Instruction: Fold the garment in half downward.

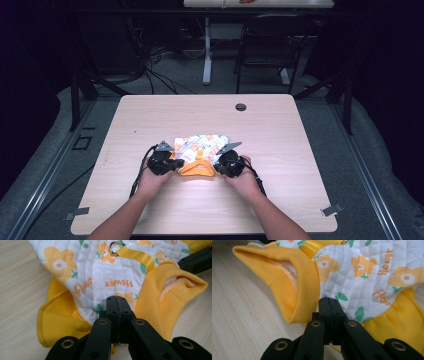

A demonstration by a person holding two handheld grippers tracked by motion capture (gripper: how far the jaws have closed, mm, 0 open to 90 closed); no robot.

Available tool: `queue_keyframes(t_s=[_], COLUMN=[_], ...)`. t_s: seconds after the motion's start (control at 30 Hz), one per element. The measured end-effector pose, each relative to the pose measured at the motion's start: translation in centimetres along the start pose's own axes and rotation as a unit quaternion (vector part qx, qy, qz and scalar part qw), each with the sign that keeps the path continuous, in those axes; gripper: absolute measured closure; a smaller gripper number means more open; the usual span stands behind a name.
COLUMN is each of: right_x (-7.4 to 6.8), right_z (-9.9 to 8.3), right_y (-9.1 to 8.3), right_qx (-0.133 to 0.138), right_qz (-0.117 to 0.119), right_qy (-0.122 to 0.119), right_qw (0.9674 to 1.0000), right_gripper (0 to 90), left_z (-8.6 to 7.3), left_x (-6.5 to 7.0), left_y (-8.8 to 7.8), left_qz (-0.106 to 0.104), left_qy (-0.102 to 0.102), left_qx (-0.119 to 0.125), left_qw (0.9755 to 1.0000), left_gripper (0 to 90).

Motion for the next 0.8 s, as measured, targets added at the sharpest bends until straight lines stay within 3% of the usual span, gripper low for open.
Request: queue_keyframes(t_s=[0.4,0.73,0.8], right_x=[-0.2,-1.3,-1.5], right_z=[0.2,0.4,0.2], right_y=[-0.4,-2.9,-3.4], right_qx=[0.005,0.036,0.039], right_qz=[-0.007,0.002,0.001], right_qy=[0.012,-0.002,-0.005], right_qw=[0.9999,0.9993,0.9992], right_gripper=[87.7,85.9,85.5], left_z=[0.1,0.2,0.0], left_x=[0.4,1.1,1.2], left_y=[-0.5,-3.4,-3.9], left_qz=[0.006,-0.011,-0.016], left_qy=[-0.003,-0.001,-0.009], left_qx=[0.007,0.036,0.043], left_qw=[1.0000,0.9993,0.9989], left_gripper=[88.2,88.0,88.0])
Point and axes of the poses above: each handheld gripper's, and its own axes: y roughly forward along the jaws, z roughly out of its top, x roughly to its right, the point moved 3 cm from there along y, roughly forward along the jaws, and after that the axes turned 3 degrees about z, right-handed, at the moved point
